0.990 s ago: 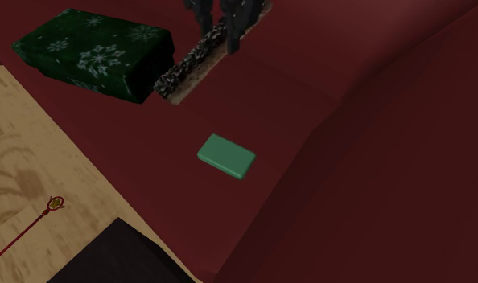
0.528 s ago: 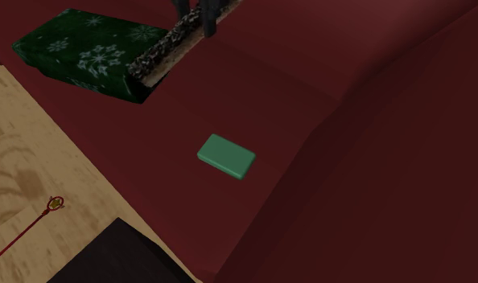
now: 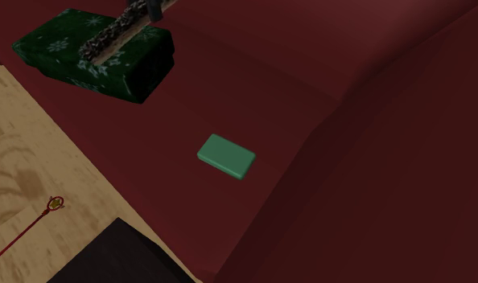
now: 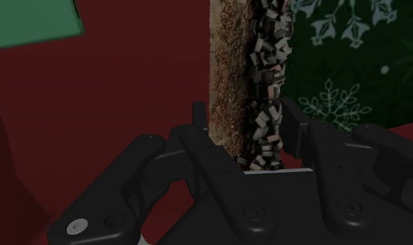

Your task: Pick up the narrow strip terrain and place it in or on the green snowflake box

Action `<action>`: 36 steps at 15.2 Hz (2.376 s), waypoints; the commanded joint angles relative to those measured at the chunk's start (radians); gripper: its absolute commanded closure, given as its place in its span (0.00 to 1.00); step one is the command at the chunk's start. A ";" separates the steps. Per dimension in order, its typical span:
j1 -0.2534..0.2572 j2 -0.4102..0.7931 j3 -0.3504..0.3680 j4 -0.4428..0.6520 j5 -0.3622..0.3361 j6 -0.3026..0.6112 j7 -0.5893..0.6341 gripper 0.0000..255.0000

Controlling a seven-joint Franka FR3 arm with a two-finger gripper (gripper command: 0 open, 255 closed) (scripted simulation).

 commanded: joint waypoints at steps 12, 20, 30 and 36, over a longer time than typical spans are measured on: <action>0.246 0.304 0.085 0.398 -0.139 -0.122 0.316 1.00; 0.270 0.345 0.083 0.362 -0.158 -0.049 0.346 1.00; 0.263 0.354 0.078 0.282 -0.164 0.039 0.352 1.00; 0.263 0.354 0.078 0.282 -0.164 0.039 0.352 0.00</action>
